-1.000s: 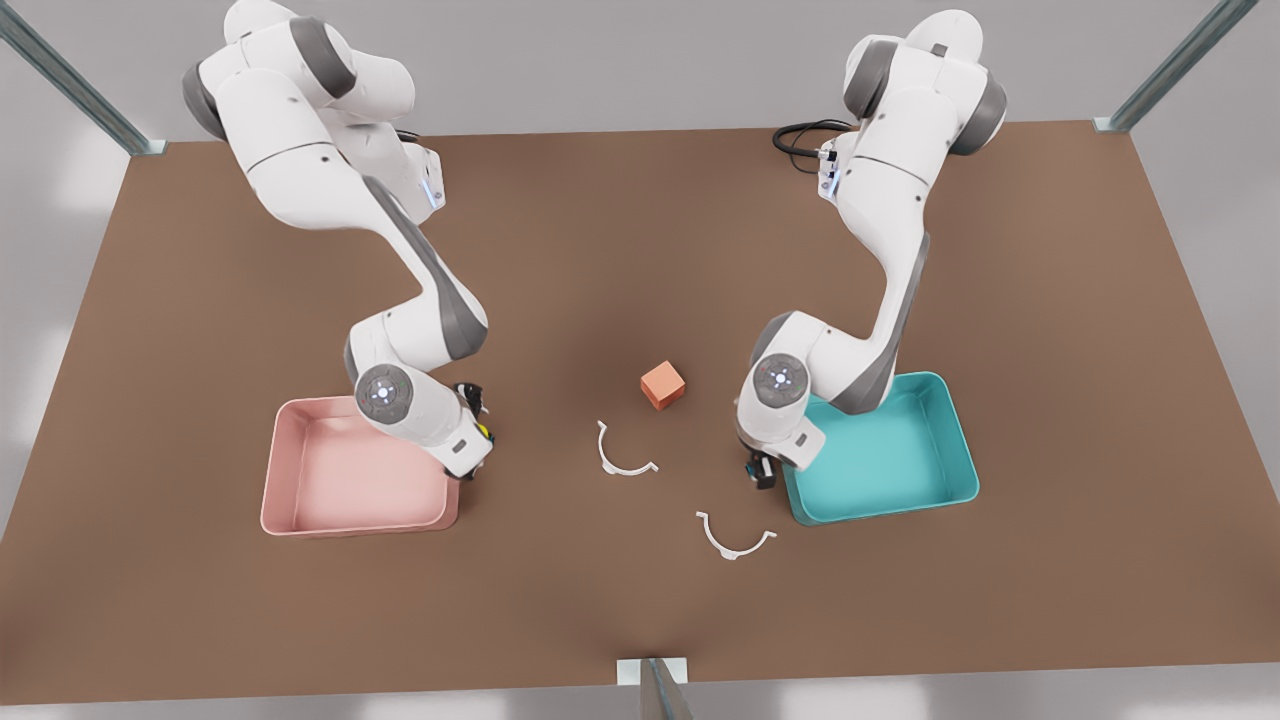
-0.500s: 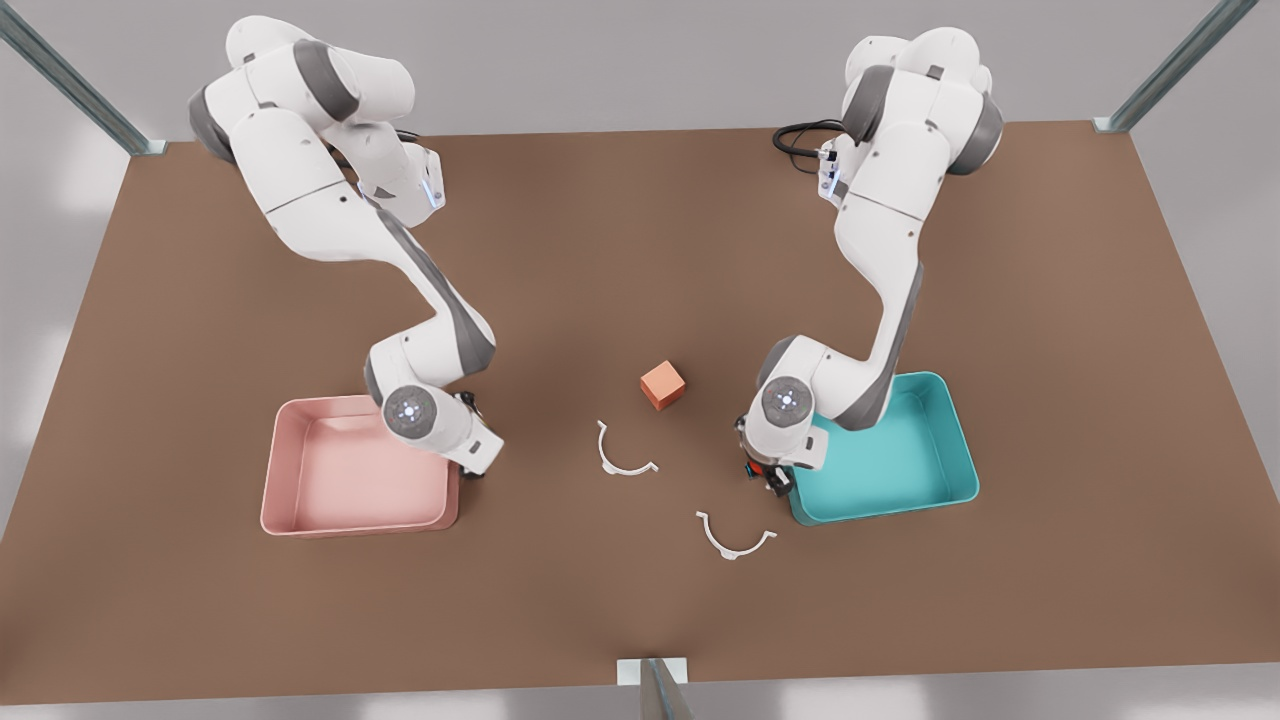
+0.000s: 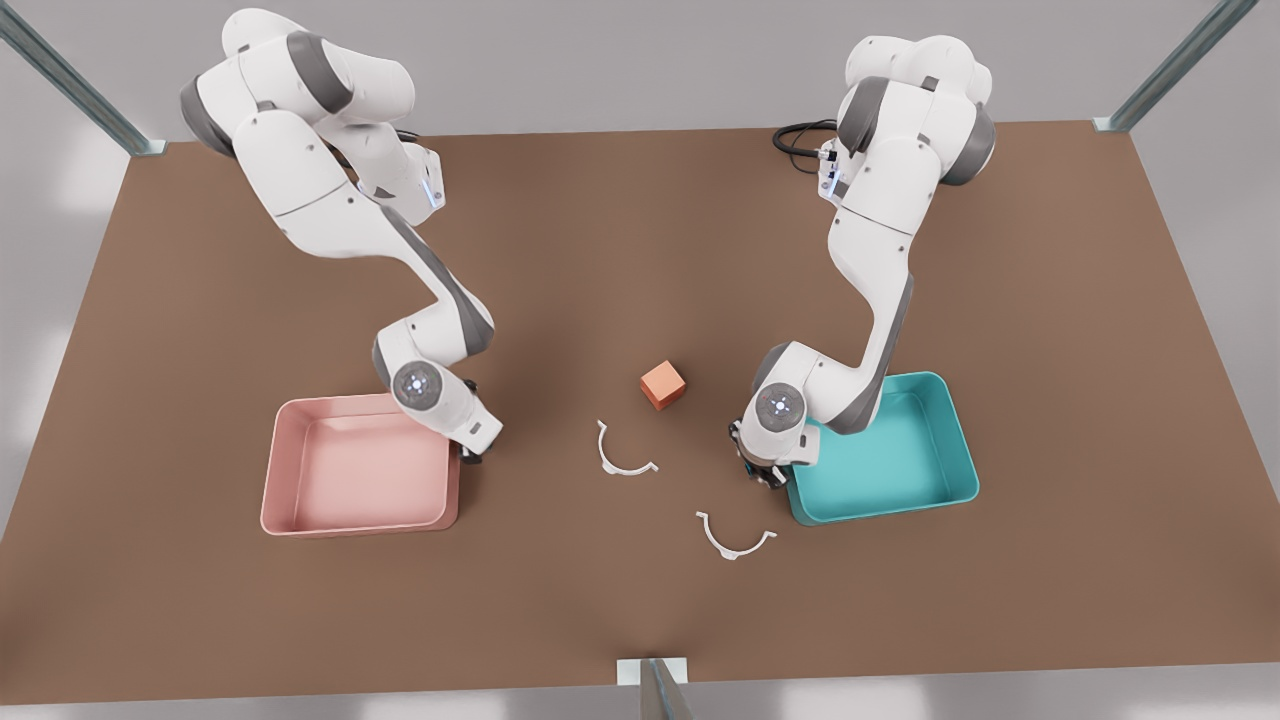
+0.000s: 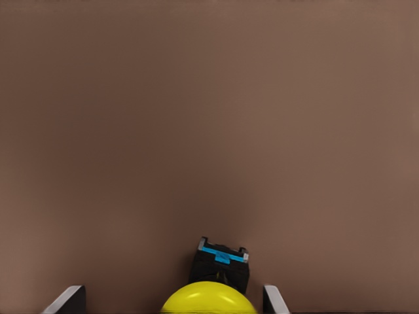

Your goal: Place the red button in the blue storage box with the left arm, and place the yellow button in the pink storage box with the right arm

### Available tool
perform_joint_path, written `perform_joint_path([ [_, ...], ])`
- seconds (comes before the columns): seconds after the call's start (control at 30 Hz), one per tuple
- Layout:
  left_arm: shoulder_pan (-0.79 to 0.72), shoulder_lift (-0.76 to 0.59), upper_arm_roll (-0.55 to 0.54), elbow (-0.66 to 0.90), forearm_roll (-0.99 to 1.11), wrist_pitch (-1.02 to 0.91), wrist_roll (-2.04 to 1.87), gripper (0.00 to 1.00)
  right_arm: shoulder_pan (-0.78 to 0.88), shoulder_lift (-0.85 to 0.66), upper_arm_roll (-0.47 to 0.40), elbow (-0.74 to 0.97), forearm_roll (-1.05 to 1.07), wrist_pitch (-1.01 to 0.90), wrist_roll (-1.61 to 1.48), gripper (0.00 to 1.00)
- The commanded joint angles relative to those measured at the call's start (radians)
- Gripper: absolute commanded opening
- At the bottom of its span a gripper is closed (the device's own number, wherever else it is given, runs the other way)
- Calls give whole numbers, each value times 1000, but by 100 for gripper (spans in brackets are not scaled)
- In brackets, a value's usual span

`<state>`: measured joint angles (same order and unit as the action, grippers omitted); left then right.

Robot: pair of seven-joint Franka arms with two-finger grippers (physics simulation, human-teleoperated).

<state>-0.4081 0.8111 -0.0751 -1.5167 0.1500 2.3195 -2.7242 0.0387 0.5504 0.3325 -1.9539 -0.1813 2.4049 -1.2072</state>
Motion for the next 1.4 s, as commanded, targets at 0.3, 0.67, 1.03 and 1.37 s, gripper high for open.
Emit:
perform_joint_path([
  [0.3, -1, -38, 0, -5, -1, -49, -37, 43, 4, 33, -1, -57, -6, 188, 103, 100],
  [0.67, 239, -305, 2, -34, -66, -460, 696, 43, 1, 33, -10, -71, -21, 218, 101, 25],
  [1.03, 298, -151, 3, -129, -61, -163, 722, 100, -160, -50, 151, 236, 12, -185, 90, 21],
  [1.37, 298, -428, -3, 15, -63, -526, 1710, 100, -516, -95, 267, 207, 125, -359, 83, 21],
])
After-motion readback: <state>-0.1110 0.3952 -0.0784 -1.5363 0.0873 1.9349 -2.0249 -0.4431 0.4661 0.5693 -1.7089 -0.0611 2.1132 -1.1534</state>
